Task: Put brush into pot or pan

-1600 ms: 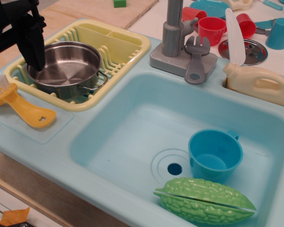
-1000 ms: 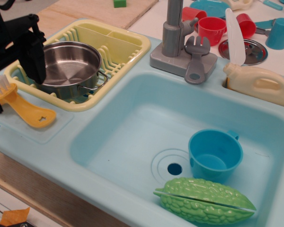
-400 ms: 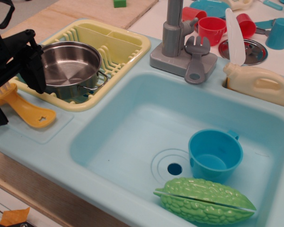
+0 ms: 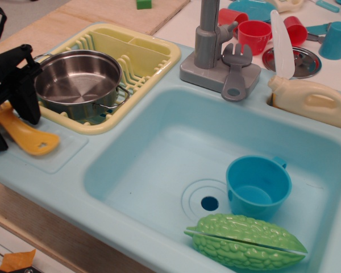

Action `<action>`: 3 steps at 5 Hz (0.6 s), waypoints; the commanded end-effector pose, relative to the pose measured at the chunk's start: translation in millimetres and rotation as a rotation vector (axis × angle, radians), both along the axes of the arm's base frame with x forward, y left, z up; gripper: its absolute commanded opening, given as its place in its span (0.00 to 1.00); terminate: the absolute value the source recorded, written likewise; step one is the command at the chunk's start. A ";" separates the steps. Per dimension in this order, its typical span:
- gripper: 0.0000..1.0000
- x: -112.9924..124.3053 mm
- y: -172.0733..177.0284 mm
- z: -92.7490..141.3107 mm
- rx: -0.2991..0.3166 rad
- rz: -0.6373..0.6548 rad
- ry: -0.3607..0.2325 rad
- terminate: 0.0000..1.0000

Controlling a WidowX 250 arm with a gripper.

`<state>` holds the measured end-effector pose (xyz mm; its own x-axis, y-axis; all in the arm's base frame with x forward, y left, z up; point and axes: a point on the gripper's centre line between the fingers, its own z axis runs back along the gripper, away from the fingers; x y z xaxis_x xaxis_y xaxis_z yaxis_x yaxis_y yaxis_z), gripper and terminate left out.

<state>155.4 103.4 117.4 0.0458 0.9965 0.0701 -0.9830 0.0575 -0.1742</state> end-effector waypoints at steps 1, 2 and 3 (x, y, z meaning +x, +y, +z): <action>0.00 2.1 -1.1 -1.3 -0.006 0.004 0.006 0.00; 0.00 2.8 -2.7 2.8 0.006 0.002 0.008 0.00; 0.00 7.7 -3.9 11.1 0.027 -0.015 0.008 0.00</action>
